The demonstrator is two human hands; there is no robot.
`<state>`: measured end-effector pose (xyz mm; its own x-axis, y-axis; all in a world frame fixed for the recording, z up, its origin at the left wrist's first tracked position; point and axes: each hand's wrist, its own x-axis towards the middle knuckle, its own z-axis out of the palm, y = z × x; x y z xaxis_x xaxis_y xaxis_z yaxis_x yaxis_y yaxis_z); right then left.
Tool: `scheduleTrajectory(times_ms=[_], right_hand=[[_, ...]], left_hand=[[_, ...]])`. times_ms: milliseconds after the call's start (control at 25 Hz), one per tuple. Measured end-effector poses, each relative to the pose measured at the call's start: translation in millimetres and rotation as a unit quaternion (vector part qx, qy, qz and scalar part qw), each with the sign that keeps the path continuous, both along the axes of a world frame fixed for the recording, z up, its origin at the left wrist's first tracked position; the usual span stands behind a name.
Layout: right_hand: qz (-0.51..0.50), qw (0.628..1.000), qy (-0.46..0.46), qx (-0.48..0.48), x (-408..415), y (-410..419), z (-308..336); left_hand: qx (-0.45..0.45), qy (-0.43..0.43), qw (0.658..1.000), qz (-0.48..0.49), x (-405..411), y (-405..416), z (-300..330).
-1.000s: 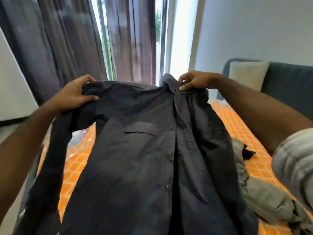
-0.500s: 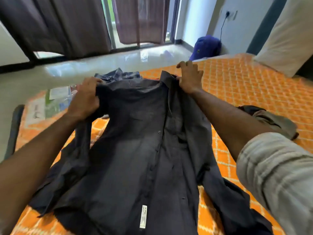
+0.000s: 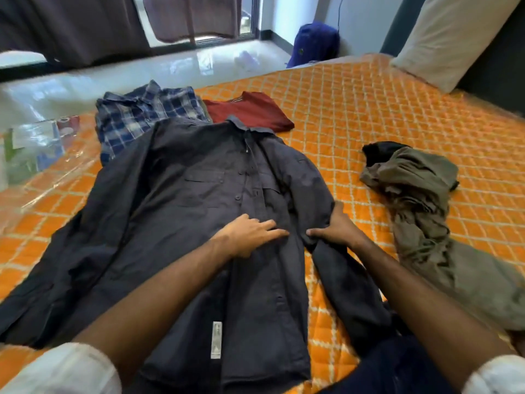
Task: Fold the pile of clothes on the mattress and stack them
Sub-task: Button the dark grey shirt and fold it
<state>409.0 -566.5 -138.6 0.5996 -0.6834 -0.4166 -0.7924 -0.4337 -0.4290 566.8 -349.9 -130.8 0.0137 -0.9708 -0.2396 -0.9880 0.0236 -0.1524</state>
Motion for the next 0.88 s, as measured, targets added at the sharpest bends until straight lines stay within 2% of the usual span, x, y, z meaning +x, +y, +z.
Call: scheduleTrajectory(times_ms=[80, 120, 200, 240, 280, 320, 360, 400, 440, 480, 520, 560, 640, 680, 760, 880], right_hand=[[0.046, 0.982, -0.037, 0.179, -7, -18, 4], [0.076, 0.969, -0.038, 0.230, -9, -32, 10], [0.131, 0.965, -0.014, 0.229, -3, -74, 35], [0.143, 0.973, 0.008, 0.183, -1, -100, 50], [0.143, 0.985, 0.029, 0.094, 1, -128, 65], [0.130, 0.989, 0.048, -0.043, -1, -151, 77], [0.091, 0.975, 0.056, -0.192, -6, -165, 82], [0.056, 0.945, 0.046, -0.318, -12, -166, 84], [0.061, 0.913, 0.033, -0.403, -16, -152, 82], [0.106, 0.891, 0.005, -0.441, -18, -122, 76], [0.187, 0.888, -0.026, -0.420, -21, -83, 67], [0.283, 0.898, -0.059, -0.332, -25, -40, 56], [0.401, 0.909, -0.091, -0.067, -40, 47, 32], [0.413, 0.905, -0.096, 0.030, -49, 87, 22], [0.380, 0.911, -0.085, 0.137, -66, 147, 13], [0.318, 0.929, -0.017, 0.189, -85, 196, -1]], left_hand=[[0.027, -0.022, 0.999, 0.010, -3, -7, 8], [0.040, -0.037, 0.998, 0.011, -2, -8, 11], [0.063, -0.027, 0.997, 0.026, 5, -4, 12], [0.075, -0.002, 0.996, 0.047, 10, 0, 10], [0.086, 0.019, 0.994, 0.065, 13, 6, 8], [0.092, 0.028, 0.993, 0.076, 15, 14, 6], [0.096, 0.025, 0.992, 0.078, 15, 19, 2], [0.098, 0.021, 0.992, 0.078, 14, 22, 0], [0.103, 0.016, 0.991, 0.079, 12, 24, 1], [0.110, 0.013, 0.990, 0.084, 9, 25, 5], [0.118, 0.008, 0.989, 0.090, 5, 28, 10], [0.128, 0.005, 0.987, 0.098, -1, 34, 16], [0.137, 0.002, 0.983, 0.119, -18, 54, 29], [0.123, 0.009, 0.984, 0.130, -31, 70, 33], [0.058, 0.050, 0.984, 0.158, -61, 113, 36], [-0.004, 0.039, 0.989, 0.141, -99, 186, 37]])
